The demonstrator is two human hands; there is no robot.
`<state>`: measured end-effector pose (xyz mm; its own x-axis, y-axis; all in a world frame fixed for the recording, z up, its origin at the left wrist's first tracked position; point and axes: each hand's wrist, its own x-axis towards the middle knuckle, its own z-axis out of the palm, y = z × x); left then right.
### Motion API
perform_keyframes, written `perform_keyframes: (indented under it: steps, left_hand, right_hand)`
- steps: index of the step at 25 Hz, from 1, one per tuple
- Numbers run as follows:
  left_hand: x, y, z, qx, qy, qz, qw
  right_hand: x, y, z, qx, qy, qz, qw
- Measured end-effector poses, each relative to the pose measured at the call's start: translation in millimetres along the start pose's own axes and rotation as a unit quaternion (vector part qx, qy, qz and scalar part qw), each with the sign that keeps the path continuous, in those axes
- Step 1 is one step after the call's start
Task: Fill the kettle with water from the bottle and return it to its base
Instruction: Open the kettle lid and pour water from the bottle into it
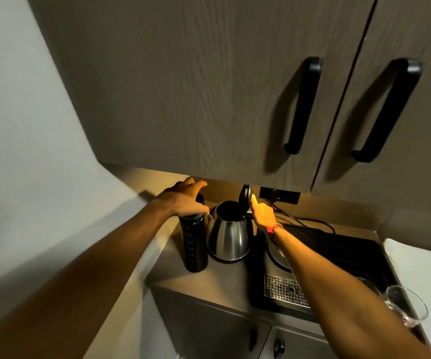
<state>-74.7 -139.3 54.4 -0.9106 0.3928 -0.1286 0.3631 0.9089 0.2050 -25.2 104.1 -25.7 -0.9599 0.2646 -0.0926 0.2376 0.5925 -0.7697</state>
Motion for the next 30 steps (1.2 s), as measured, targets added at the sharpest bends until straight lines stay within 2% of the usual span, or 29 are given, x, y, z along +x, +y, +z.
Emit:
perform_keyframes:
  steps: [4, 6, 7, 10, 13, 14, 16, 18, 20, 21, 25, 30]
  left_hand:
    - [-4, -12, 2, -0.020, -0.027, 0.012, 0.999]
    - [-4, -15, 3, -0.031, -0.014, 0.007, 0.999]
    - [-4, -16, 3, -0.015, 0.002, 0.002, 1.000]
    - [-1, -10, 8, 0.061, 0.054, -0.057, 0.995]
    - [-3, 3, 7, 0.067, 0.151, -0.100, 0.981]
    - [-5, 8, 3, 0.061, 0.197, -0.090, 0.974]
    - [-12, 18, 1, 0.057, 0.258, 0.002, 0.964]
    - [-23, 32, 20, 0.062, 0.216, 0.142, 0.964]
    - [-35, 44, 65, 0.093, 0.116, 0.227, 0.962]
    - [-39, 45, 91, 0.106, 0.078, 0.222, 0.966]
    - [-47, 36, 179, 0.070, -0.015, 0.049, 0.996]
    - [-53, 41, 241, 0.163, -0.028, 0.040, 0.985]
  right_hand:
    - [6, 5, 19, -0.064, -0.007, -0.015, 0.998]
    - [7, 2, 21, -0.044, -0.006, 0.019, 0.999]
    - [11, 2, 22, -0.021, 0.005, 0.027, 0.999]
    - [12, 0, 18, -0.061, -0.008, -0.005, 0.998]
    - [17, 6, 15, -0.163, -0.010, -0.082, 0.983]
    - [18, 8, 14, -0.221, -0.030, -0.115, 0.968]
    - [18, 9, 11, -0.265, -0.044, -0.134, 0.954]
    - [18, 11, 12, -0.286, -0.042, -0.150, 0.945]
    - [15, 12, 14, -0.321, -0.037, -0.164, 0.932]
    - [15, 10, 14, -0.326, -0.025, -0.170, 0.929]
    - [12, 1, 14, -0.329, -0.001, -0.161, 0.931]
    - [11, 3, 10, -0.307, -0.026, -0.149, 0.940]
